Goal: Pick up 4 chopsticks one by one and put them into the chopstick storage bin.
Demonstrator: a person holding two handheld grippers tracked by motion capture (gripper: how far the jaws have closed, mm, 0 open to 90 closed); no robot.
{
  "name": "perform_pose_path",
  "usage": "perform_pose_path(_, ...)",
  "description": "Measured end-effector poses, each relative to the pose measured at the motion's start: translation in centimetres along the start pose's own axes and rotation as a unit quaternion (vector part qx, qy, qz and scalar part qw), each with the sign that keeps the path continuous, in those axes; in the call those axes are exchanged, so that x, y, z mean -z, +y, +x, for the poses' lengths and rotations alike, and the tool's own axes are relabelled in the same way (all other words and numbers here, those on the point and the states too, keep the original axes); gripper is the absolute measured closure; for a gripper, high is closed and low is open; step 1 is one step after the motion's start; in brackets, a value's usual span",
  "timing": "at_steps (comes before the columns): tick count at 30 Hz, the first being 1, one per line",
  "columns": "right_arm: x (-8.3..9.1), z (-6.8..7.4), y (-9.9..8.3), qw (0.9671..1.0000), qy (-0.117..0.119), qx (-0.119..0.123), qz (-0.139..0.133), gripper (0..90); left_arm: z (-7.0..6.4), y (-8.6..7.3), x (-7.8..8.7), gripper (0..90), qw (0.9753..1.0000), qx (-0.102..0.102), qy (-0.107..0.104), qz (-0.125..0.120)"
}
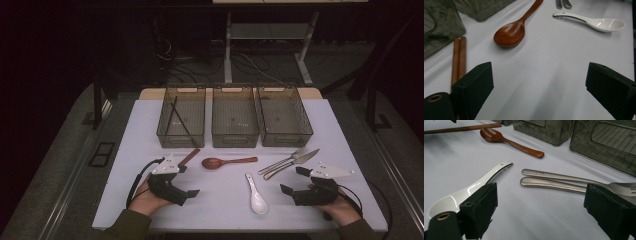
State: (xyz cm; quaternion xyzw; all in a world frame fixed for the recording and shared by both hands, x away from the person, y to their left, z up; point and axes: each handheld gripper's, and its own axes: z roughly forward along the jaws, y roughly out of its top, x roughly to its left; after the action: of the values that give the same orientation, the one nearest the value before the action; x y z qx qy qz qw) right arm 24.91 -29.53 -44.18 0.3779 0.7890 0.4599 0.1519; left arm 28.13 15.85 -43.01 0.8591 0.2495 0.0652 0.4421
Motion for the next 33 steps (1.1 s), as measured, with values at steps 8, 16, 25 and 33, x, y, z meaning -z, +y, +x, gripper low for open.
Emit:
perform_pose_path(8, -0.2, 0.2, 0.1, 1.0000, 0.005, 0.005, 0.007, 12.0, 1.7, 0.1, 1.2, 26.4, 0.9994, 0.020, 0.027, -0.009)
perform_pose_path(16, -0.3, 0.3, 0.1, 0.9999, 0.008, 0.006, 0.013, 12.1, 4.2, -0.7, 2.6, 52.2, 0.9965, 0.046, 0.069, -0.011)
perform_pose_path(25, -0.4, 0.2, 0.0, 0.9998, 0.005, 0.007, 0.016, 12.1, 6.5, -2.2, 3.3, 74.3, 0.9944, 0.065, 0.083, 0.007)
perform_pose_path(33, -0.5, 0.3, 0.0, 0.9998, 0.004, 0.010, 0.019, 12.0, 6.3, -2.5, 2.8, 76.8, 0.9947, 0.068, 0.075, 0.022)
